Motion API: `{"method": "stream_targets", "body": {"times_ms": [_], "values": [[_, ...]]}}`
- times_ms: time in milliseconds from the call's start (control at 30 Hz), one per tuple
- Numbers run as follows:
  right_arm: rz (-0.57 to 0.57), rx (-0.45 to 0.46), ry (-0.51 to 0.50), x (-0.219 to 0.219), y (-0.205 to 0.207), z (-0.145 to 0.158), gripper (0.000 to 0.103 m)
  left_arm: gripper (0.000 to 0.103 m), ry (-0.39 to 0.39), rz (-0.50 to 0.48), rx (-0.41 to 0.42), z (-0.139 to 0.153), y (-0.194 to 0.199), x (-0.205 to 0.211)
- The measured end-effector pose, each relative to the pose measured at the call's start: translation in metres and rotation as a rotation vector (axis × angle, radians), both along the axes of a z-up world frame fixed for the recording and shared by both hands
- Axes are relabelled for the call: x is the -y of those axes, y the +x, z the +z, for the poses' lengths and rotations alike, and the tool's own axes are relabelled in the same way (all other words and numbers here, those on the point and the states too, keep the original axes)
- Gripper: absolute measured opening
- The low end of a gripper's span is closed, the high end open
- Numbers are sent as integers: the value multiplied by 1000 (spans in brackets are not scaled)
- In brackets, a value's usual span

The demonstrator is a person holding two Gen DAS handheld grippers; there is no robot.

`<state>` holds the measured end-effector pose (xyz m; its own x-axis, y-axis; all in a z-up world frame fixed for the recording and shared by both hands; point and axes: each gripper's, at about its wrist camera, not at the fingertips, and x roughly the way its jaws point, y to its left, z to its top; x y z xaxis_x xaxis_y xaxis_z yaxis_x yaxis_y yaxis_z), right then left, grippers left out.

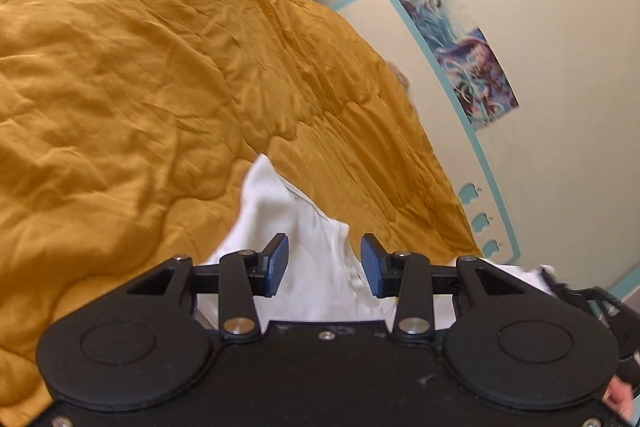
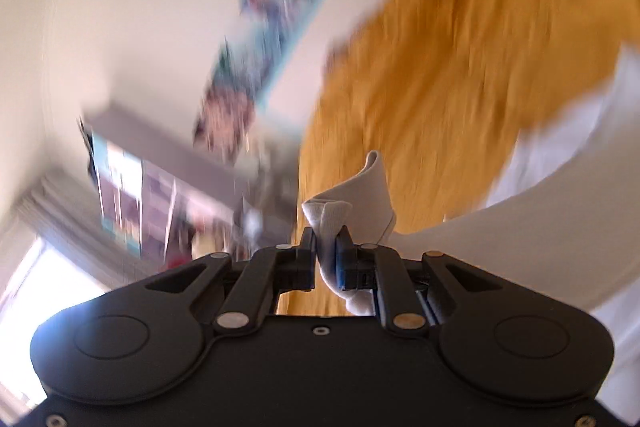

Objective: Fold small clothes

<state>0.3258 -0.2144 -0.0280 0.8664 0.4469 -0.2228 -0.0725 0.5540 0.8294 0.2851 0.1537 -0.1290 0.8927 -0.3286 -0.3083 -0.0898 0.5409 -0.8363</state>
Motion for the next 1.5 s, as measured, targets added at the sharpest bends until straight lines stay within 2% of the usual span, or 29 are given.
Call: {"method": "stream_targets", "body": {"times_ms": [67, 133, 167, 233, 300, 333, 433, 533, 600, 667, 733, 800, 867, 900, 1000, 1067, 1167, 1300, 1367, 1433, 1500], "values": [[75, -76, 2, -43, 13, -35, 17, 40, -21, 12, -13, -5, 1, -9], [146, -215, -40, -78, 21, -65, 43, 40, -28, 17, -42, -11, 2, -13], [155, -278, -42, -88, 20, -76, 43, 40, -30, 19, -60, -14, 3, -15], [164, -300, 1, -86, 10, -86, 43, 40, -26, 23, -106, -20, 4, -14], [131, -276, 22, -59, -3, -81, 47, 40, -27, 12, -135, -27, 7, -13], [91, -264, 25, -41, -8, -75, 54, 40, -27, 10, -149, -29, 9, -11], [-75, -241, 45, 31, -26, -65, 58, 40, 7, 9, -161, -30, 12, -1], [-247, -237, 39, 104, -62, -66, 58, 41, 12, -31, -68, -23, 11, 10], [-359, -268, 16, 140, -81, -71, 59, 42, 19, -97, -66, -23, 18, 20], [-454, -310, 22, 170, -100, -83, 59, 42, 39, -117, -109, -29, 23, 30], [-500, -337, 85, 188, -114, -98, 59, 42, 74, -116, -162, -39, 24, 38], [-500, -391, 172, 199, -116, -117, 58, 42, 88, -116, -180, -45, 25, 41], [-480, -404, 260, 203, -114, -130, 53, 42, 125, -119, -176, -44, 26, 44], [-470, -408, 273, 202, -112, -133, 52, 42, 140, -122, -173, -43, 27, 46], [-447, -433, 252, 195, -105, -134, 51, 42, 162, -124, -170, -44, 27, 48], [-429, -404, 260, 190, -105, -130, 51, 43, 169, -128, -169, -44, 27, 48], [-454, -399, 189, 185, -98, -126, 51, 43, 166, -128, -171, -44, 29, 49], [-487, -407, 209, 190, -89, -140, 50, 43, 165, -133, -170, -44, 31, 49], [-500, -439, 195, 190, -86, -144, 40, 44, 152, -131, -172, -45, 32, 48], [-534, -433, 193, 189, -91, -142, 29, 44, 150, -131, -174, -45, 32, 47], [-574, -411, 170, 190, -99, -137, 10, 43, 146, -122, -170, -45, 32, 47]]}}
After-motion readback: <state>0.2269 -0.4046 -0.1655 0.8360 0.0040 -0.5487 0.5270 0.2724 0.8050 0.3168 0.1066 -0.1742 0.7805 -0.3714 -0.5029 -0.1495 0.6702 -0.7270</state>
